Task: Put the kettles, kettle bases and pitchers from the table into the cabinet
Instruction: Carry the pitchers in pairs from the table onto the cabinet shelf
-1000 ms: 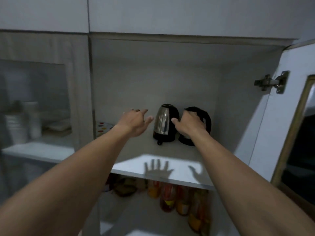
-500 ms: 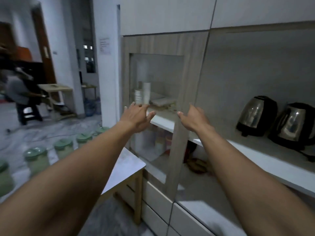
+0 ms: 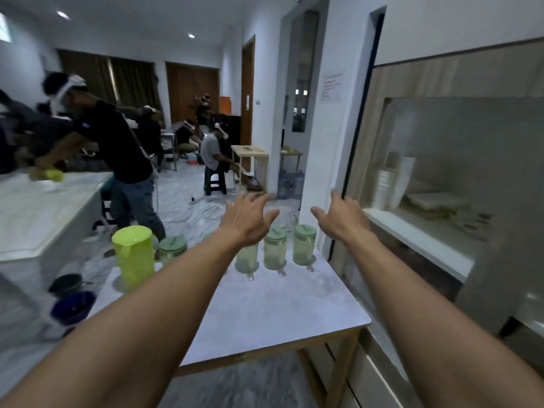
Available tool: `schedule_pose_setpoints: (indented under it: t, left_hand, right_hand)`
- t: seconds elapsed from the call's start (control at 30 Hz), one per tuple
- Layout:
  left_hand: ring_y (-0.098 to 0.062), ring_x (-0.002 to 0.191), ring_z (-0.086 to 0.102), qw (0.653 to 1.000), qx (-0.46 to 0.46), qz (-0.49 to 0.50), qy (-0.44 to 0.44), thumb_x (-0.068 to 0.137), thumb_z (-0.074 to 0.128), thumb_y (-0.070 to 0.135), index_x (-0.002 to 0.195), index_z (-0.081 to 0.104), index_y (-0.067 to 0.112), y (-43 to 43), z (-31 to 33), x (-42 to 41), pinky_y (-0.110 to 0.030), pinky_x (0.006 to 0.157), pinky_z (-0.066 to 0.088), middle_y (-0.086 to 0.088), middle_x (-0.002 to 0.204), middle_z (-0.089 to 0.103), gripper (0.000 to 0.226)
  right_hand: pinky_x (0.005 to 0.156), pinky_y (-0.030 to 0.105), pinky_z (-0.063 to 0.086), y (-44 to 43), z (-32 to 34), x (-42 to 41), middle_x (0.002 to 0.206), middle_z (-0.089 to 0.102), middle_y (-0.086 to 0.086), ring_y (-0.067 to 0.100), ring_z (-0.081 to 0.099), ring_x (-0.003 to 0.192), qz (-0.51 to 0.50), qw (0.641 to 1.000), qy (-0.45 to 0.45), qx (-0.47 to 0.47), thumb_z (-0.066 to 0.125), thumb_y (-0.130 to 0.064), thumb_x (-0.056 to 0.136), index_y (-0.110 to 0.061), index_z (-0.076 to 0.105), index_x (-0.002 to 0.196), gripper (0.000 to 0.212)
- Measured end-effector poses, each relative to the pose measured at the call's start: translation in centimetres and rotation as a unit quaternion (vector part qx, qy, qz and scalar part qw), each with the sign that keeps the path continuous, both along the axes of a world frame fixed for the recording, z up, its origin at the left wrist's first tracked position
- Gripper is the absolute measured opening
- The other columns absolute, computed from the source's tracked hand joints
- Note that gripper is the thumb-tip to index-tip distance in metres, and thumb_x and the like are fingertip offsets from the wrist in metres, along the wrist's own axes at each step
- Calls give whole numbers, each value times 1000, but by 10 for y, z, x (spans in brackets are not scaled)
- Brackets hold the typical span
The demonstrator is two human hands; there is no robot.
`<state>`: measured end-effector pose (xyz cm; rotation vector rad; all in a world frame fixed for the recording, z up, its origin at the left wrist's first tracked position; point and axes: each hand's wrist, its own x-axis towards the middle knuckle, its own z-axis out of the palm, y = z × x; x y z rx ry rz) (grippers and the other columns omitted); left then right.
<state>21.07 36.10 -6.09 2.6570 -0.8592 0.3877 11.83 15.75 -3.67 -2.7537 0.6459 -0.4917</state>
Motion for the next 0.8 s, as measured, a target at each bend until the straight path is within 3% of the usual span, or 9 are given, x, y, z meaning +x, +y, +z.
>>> schedule_pose_setpoints:
  t: [0.17, 0.4, 0.63, 0.8]
  left_hand:
    - [-35, 147, 24, 995, -9, 95, 17, 99, 28, 61, 153, 32, 21, 46, -17, 44, -59, 114, 27, -11, 158, 34, 67]
    - [-36, 152, 11, 979, -32, 198, 41, 102, 31, 56, 155, 28, 23, 111, -39, 81, -61, 118, 13, -12, 163, 23, 63]
    - [-34, 148, 23, 963, -53, 260, 36, 99, 33, 57, 152, 36, 20, 195, -76, 131, -56, 115, 26, -14, 157, 34, 64]
    - [-35, 147, 25, 956, -67, 281, 57, 100, 36, 55, 152, 35, 23, 255, -107, 170, -57, 115, 26, -11, 158, 34, 61]
  right_hand:
    - [116, 57, 33, 31, -3, 78, 163, 29, 19, 39, 26, 150, 83, 997, 2, 5, 45, -59, 100, -18, 17, 162, 79]
    - [115, 57, 34, 95, -30, 160, 163, 29, 18, 37, 24, 152, 179, 984, 15, 8, 45, -56, 101, -15, 18, 161, 78]
    - [112, 56, 36, 179, -73, 232, 157, 36, 20, 38, 30, 146, 245, 968, 34, 33, 46, -52, 102, -14, 26, 157, 70]
    - [109, 54, 40, 242, -112, 275, 152, 42, 19, 39, 36, 141, 261, 963, 47, 56, 48, -51, 101, -13, 30, 155, 68]
